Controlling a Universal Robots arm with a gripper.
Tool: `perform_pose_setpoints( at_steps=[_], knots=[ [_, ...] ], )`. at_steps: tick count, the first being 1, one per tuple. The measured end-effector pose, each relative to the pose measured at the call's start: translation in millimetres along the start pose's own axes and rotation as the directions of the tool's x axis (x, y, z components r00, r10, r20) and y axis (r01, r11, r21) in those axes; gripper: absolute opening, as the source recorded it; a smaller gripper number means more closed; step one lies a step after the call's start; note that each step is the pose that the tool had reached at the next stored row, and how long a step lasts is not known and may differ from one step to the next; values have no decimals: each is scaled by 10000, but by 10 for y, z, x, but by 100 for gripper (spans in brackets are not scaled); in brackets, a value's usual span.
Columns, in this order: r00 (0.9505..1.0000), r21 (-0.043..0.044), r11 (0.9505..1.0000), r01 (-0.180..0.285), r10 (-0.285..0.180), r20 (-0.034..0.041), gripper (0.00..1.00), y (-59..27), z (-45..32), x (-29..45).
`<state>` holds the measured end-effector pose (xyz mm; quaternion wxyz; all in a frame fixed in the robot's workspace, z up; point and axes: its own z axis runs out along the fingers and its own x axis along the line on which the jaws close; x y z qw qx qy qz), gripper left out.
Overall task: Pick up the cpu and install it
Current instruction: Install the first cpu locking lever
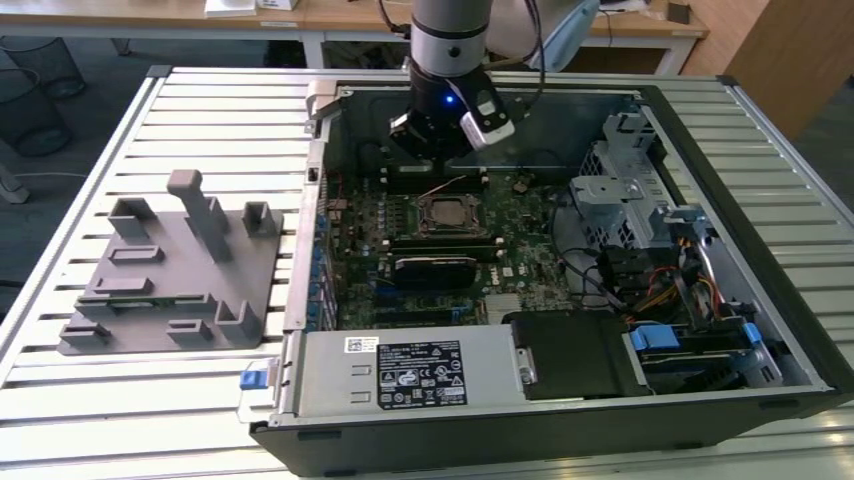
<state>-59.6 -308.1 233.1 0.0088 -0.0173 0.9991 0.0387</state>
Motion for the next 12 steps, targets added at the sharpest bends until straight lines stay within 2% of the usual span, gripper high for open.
perform_pose_setpoints(
  at_steps=[12],
  knots=[
    [10000, 3, 10000, 43, -43, -2, 11, -5, 44, -57]
  ],
)
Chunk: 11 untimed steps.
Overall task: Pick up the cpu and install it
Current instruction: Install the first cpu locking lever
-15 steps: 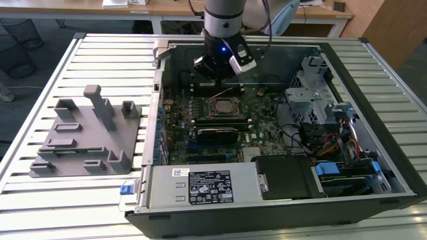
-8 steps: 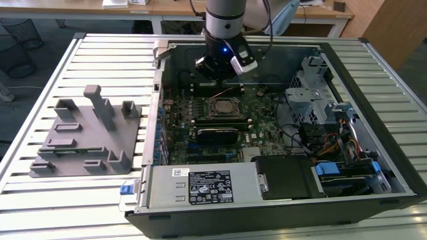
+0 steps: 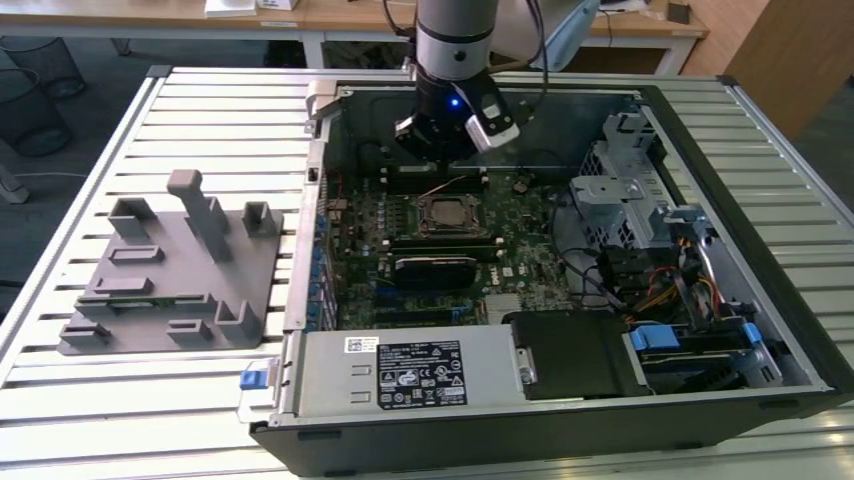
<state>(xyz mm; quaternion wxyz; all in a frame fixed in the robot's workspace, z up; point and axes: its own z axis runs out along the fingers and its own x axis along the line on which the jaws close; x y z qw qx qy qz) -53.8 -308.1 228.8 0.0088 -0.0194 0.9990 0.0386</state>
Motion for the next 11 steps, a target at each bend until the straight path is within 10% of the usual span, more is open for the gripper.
perform_pose_setpoints(
  at_steps=[11],
  knots=[
    [9999, -2, 9999, 110, -110, -9, 11, -8, 58, -80]
  ],
)
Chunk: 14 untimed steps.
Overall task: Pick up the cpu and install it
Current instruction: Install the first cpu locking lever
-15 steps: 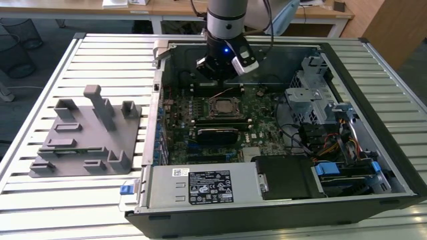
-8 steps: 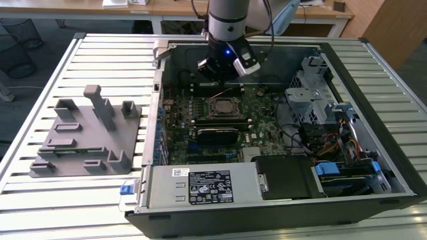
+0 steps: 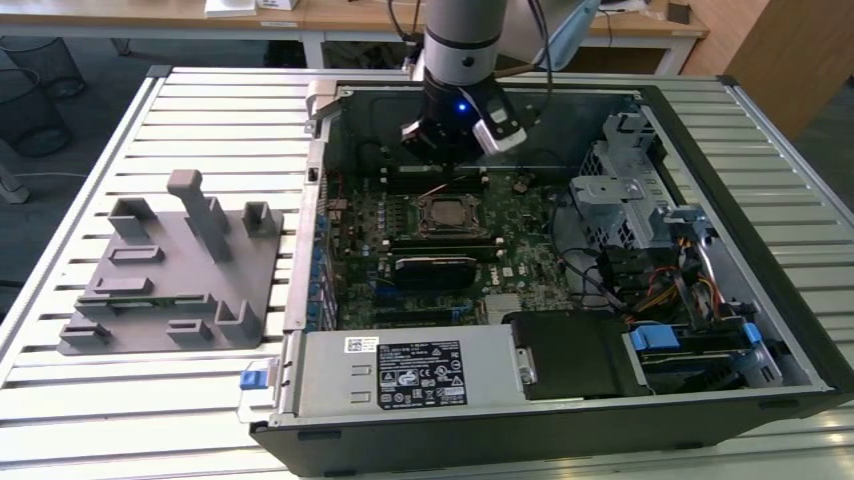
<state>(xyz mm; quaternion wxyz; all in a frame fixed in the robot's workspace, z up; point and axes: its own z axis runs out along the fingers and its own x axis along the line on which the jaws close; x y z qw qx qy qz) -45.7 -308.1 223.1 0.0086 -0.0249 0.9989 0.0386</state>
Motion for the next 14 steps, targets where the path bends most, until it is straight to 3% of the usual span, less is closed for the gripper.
perform_pose_setpoints(
  at_steps=[14],
  knots=[
    [10000, -8, 10000, 0, 0, 1, 11, -4, 40, -52]
  ],
)
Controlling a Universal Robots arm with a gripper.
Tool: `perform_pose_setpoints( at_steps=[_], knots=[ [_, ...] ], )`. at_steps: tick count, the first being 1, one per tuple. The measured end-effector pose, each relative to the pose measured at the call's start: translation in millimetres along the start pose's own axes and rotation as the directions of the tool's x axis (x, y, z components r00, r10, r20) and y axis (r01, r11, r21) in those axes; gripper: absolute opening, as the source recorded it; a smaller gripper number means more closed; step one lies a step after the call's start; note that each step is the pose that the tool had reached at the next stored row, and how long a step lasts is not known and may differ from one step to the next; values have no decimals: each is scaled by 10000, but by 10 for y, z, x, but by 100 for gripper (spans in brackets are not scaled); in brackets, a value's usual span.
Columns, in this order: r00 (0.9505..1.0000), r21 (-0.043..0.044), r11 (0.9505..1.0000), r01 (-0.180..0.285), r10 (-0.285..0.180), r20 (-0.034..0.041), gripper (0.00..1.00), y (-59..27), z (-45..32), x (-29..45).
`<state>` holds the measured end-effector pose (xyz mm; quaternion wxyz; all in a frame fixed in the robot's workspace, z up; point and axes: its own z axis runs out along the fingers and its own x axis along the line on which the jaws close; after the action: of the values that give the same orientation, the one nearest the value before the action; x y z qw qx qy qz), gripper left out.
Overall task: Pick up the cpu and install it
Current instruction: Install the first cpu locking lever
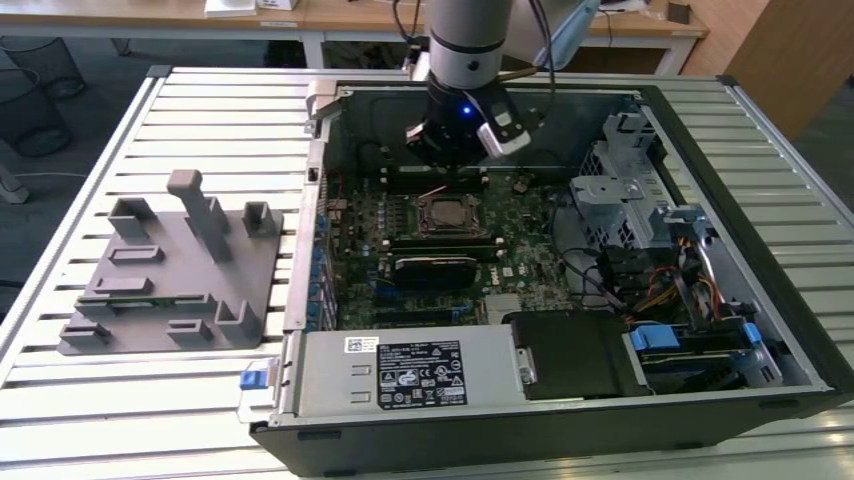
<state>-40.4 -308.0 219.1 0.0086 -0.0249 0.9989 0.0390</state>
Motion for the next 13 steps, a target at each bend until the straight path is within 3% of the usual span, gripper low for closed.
perform_pose_setpoints(
  at_steps=[13],
  knots=[
    [10000, 1, 10000, 0, 0, 0, 11, -4, 36, -49]
  ],
)
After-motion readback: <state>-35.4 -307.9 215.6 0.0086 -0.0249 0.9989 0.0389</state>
